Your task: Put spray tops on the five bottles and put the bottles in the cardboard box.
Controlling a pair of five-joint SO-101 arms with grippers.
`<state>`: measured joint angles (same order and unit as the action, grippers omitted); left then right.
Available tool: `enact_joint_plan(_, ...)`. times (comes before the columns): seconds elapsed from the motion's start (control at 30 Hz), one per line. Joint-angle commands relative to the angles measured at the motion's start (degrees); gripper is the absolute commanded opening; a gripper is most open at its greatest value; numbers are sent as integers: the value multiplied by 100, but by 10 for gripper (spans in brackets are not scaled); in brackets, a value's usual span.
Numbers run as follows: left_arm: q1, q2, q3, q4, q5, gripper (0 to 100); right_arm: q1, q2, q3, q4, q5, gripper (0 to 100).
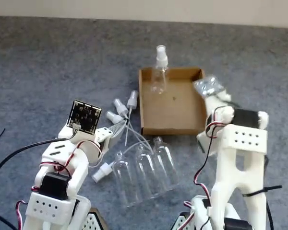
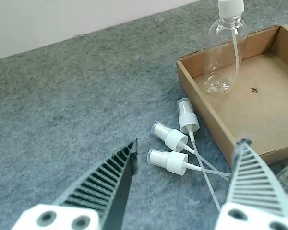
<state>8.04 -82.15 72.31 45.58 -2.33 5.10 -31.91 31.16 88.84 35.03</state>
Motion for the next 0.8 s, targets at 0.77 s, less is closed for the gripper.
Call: enact_joint_plan(0.77, -1903, -31, -391, 2268, -1881, 264, 1323, 13, 2492, -2571, 246, 2)
